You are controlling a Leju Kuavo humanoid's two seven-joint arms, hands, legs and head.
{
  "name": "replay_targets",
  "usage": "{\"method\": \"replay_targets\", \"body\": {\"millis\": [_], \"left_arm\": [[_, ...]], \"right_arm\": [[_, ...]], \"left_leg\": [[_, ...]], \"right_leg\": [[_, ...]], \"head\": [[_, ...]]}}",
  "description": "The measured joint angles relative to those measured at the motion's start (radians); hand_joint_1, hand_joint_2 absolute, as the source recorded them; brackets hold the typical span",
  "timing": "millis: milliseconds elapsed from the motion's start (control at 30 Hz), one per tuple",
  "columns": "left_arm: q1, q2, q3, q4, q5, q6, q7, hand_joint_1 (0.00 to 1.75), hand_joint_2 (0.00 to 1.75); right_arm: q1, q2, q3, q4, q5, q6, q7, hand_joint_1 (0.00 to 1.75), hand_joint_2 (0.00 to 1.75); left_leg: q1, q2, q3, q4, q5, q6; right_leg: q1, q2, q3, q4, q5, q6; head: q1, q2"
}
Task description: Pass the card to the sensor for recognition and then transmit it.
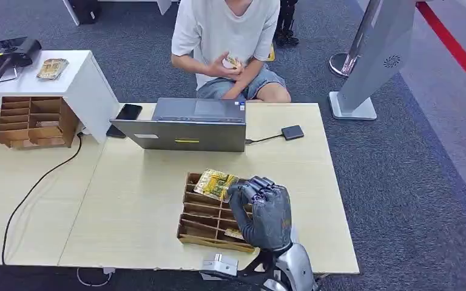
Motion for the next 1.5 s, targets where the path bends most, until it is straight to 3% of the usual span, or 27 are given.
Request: {"method": "replay_targets", "body": {"millis": [767,1067,1500], "left_arm": [[0.002,0.0,0.063,0.0,-0.148,0.0,0.043,0.0,0.0],[0.006,0.001,0.099,-0.005,-0.241,0.0,0.082,0.0,0.0],[0.01,0.0,0.137,-0.012,-0.267,0.0,0.082,0.0,0.0]], "right_arm": [[-0.087,0.002,-0.015,-0.026,-0.002,0.0,0.046,1.75,1.75],[-0.177,-0.017,-0.008,-0.012,0.008,0.0,0.136,1.75,1.75],[-0.178,-0.031,-0.005,0.0,0.018,0.0,0.132,1.75,1.75]], "left_leg": [[0.0,0.0,0.0,0.0,0.0,0.0],[0.0,0.0,0.0,0.0,0.0,0.0],[0.0,0.0,0.0,0.0,0.0,0.0]], "right_leg": [[0.0,0.0,0.0,0.0,0.0,0.0],[0.0,0.0,0.0,0.0,0.0,0.0],[0.0,0.0,0.0,0.0,0.0,0.0]], "head": [[0.0,0.0],[0.0,0.0],[0.0,0.0]]}}
